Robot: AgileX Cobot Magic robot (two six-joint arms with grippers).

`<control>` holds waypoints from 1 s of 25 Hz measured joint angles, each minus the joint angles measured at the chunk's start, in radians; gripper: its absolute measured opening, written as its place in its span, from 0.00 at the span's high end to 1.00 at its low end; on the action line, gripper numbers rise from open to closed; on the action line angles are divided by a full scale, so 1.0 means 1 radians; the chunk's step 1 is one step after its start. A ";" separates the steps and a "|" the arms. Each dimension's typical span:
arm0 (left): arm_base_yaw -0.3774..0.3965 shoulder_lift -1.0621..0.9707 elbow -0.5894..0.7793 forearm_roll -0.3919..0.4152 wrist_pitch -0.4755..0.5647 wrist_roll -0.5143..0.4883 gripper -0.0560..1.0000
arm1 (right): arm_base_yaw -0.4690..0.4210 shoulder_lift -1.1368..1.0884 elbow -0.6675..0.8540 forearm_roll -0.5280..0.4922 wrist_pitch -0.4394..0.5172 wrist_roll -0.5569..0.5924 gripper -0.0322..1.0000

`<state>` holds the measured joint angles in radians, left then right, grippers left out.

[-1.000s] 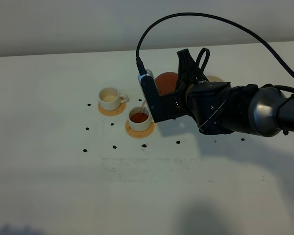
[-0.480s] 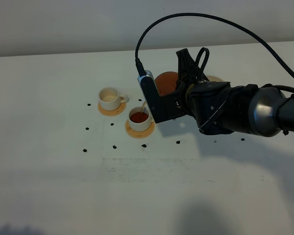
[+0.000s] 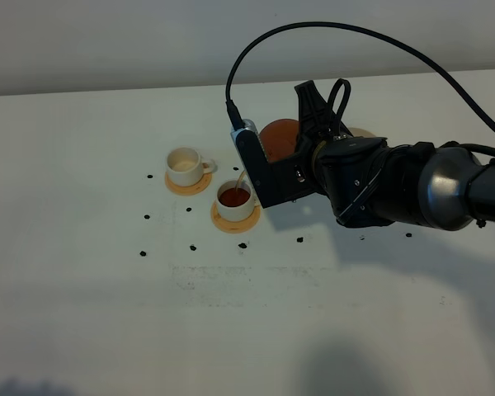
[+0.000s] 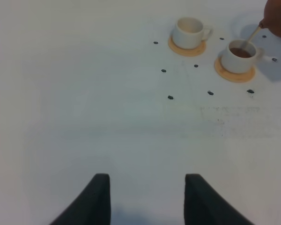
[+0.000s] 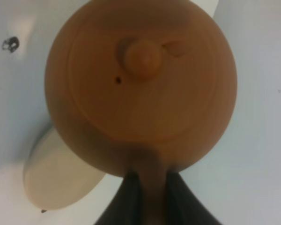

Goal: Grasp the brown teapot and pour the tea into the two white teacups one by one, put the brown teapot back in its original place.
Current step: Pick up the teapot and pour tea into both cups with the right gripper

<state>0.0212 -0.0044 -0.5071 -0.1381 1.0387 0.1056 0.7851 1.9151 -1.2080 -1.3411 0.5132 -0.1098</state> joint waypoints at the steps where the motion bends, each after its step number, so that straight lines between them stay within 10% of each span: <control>1: 0.000 0.000 0.000 0.000 0.000 0.000 0.54 | 0.000 0.000 0.000 -0.001 0.000 0.000 0.88; 25: 0.000 0.000 0.000 0.000 0.000 0.000 0.54 | 0.000 0.000 0.000 -0.023 0.004 0.000 0.88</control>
<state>0.0212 -0.0044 -0.5071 -0.1381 1.0387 0.1056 0.7851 1.9151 -1.2080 -1.3645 0.5176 -0.1101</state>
